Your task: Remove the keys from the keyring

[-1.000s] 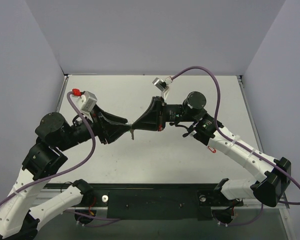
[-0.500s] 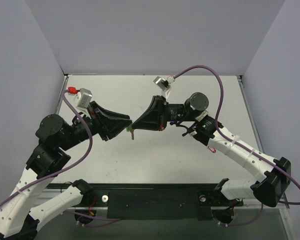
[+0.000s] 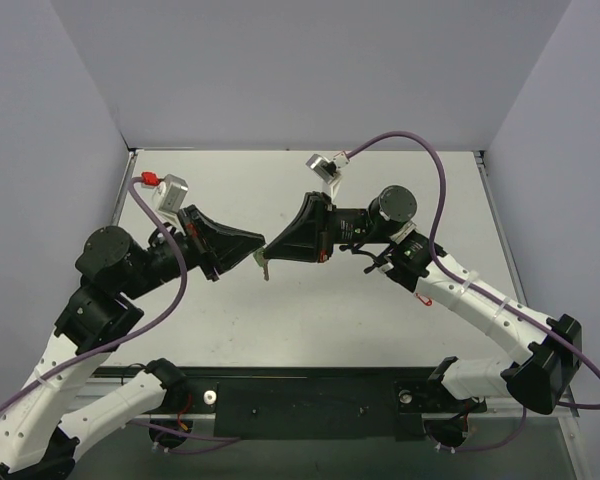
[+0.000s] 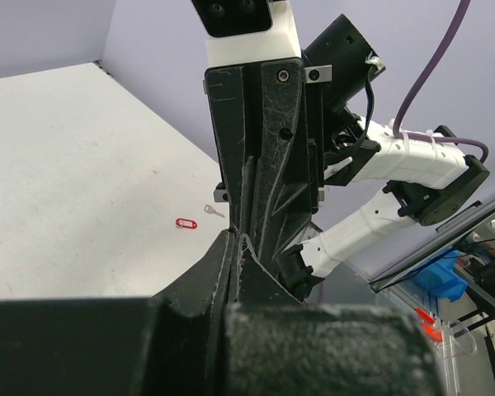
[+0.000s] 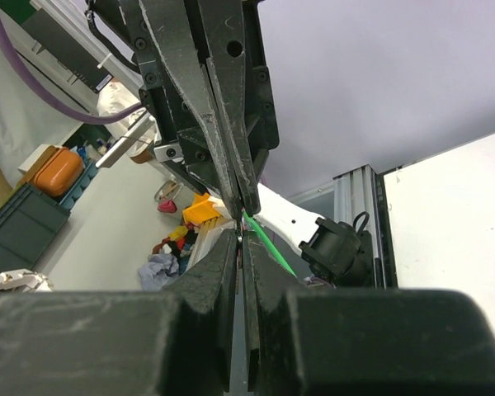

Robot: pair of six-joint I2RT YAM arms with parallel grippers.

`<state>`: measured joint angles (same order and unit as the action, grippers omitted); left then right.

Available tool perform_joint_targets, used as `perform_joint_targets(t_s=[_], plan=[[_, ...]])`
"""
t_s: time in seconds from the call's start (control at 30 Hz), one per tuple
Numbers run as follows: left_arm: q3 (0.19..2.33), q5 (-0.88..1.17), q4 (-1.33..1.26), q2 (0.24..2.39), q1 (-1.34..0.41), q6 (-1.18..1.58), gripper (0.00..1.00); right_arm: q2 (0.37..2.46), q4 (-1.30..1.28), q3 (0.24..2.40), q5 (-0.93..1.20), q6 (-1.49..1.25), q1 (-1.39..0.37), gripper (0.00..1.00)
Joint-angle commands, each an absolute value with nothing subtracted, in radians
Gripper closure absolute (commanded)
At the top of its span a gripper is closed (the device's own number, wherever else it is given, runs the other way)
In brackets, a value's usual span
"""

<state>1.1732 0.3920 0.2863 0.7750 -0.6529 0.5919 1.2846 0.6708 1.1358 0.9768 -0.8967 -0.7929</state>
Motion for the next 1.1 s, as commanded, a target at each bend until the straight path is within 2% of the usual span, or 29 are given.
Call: perform_joint_targets(t_s=[0.0, 0.3, 0.33, 0.37, 0.43, 0.47, 0.83, 1.07], plan=[[1.174, 0.394, 0.249, 0.765, -0.655, 0.620, 1.00, 1.246, 0.767, 1.141, 0.986, -0.888, -0.792, 1.00], [1.101, 0.236, 0.140, 0.713, -0.657, 0.681, 1.00, 1.261, 0.779, 1.149, 0.923, -0.911, -0.790, 0.98], [1.100, 0.227, 0.132, 0.712, -0.657, 0.684, 1.00, 1.262, 0.796, 1.147, 0.919, -0.926, -0.792, 0.85], [1.095, 0.210, 0.126, 0.709, -0.657, 0.689, 1.00, 1.264, 0.804, 1.146, 0.911, -0.933, -0.790, 0.76], [1.091, 0.187, 0.110, 0.709, -0.657, 0.692, 1.00, 1.264, 0.828, 1.138, 0.891, -0.948, -0.790, 0.63], [1.089, 0.183, 0.103, 0.709, -0.657, 0.695, 1.00, 1.264, 0.848, 1.135, 0.876, -0.962, -0.787, 0.62], [1.009, 0.087, -0.026, 0.687, -0.657, 0.747, 1.00, 1.356, 1.133, 1.127, 0.845, -1.166, -0.787, 0.61], [0.989, 0.063, -0.052, 0.678, -0.657, 0.761, 1.00, 1.379, 1.149, 1.131, 0.847, -1.180, -0.788, 0.65]])
